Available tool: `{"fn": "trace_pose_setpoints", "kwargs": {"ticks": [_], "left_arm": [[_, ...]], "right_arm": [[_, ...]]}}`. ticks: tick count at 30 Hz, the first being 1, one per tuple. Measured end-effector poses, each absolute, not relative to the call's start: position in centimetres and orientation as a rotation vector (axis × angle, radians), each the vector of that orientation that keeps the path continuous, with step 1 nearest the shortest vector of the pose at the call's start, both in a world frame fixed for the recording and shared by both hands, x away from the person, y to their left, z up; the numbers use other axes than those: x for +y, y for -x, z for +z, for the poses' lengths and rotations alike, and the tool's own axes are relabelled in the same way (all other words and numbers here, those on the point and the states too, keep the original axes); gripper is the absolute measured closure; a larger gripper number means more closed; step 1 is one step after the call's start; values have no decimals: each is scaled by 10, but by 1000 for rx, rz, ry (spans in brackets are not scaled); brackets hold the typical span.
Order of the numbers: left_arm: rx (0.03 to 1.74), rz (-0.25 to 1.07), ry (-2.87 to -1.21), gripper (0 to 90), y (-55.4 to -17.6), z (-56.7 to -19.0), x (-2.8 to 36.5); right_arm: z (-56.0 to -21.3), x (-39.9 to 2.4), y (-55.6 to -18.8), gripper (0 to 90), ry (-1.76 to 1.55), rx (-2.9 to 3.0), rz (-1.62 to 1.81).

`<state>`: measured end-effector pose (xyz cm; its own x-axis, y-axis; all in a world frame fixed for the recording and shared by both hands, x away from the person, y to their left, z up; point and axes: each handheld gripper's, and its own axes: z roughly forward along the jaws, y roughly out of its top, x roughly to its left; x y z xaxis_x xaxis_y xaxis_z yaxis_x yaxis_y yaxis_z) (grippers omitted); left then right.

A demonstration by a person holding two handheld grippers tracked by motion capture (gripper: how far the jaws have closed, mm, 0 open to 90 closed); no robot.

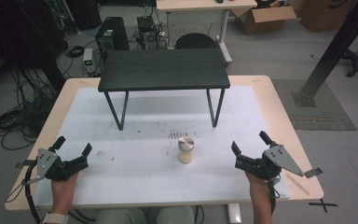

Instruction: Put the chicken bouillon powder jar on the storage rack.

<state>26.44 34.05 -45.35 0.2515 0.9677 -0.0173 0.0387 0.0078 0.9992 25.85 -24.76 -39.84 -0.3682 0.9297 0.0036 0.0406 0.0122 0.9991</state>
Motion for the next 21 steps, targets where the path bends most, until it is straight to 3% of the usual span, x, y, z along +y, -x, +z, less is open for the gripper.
{"fn": "trace_pose_setpoints", "kwargs": {"ticks": [21], "left_arm": [[1051, 992, -1334, 3, -264, -454, 341]], "right_arm": [[-387, -188, -251, 0, -894, 1711, 1542]]}}
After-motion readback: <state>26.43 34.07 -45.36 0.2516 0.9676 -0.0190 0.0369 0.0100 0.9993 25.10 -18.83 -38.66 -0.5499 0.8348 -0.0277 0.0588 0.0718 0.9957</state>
